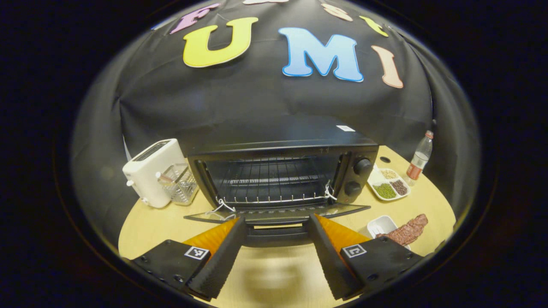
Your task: Open the electric oven with the left hand, put the food in, and close the electric oven.
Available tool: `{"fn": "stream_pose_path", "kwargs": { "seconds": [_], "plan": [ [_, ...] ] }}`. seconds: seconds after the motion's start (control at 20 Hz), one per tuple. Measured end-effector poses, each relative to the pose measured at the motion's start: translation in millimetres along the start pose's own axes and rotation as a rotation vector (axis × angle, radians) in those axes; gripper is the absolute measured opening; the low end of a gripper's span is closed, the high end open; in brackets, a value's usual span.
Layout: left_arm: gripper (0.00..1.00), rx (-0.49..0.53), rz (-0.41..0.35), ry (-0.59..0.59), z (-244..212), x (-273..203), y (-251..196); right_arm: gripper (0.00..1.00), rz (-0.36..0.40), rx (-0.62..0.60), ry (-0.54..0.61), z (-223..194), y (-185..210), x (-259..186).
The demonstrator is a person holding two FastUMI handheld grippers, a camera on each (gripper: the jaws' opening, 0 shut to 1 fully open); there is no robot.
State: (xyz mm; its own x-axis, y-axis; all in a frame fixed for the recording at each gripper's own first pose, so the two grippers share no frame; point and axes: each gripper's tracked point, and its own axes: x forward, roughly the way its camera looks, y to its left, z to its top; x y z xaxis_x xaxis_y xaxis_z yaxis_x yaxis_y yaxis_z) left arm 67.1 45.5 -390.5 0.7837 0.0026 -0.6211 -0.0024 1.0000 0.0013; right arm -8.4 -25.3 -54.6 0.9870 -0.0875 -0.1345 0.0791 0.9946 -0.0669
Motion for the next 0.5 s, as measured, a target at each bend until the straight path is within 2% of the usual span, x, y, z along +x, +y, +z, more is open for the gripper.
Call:
{"fn": "stream_pose_path", "kwargs": {
  "seconds": [0.3,0.35,0.4,0.45,0.5],
  "plan": [
    [0.97,0.022,-0.006,0.031,-30,-4,-3,0.98,0.002,-0.017,0.0,2,2,-9],
    [0.94,0.025,-0.008,0.048,-39,-3,-4,0.98,0.004,-0.02,0.002,2,3,-10],
    [0.99,0.029,-0.009,0.075,-52,-4,-4,0.98,0.007,-0.023,0.005,0,4,-11],
    [0.99,0.033,-0.008,0.103,-63,-3,-2,0.98,0.01,-0.026,0.009,-1,5,-12],
    [0.95,0.036,0.002,0.127,-75,-1,0,0.98,0.013,-0.03,0.013,-2,6,-12]
  ]
}}
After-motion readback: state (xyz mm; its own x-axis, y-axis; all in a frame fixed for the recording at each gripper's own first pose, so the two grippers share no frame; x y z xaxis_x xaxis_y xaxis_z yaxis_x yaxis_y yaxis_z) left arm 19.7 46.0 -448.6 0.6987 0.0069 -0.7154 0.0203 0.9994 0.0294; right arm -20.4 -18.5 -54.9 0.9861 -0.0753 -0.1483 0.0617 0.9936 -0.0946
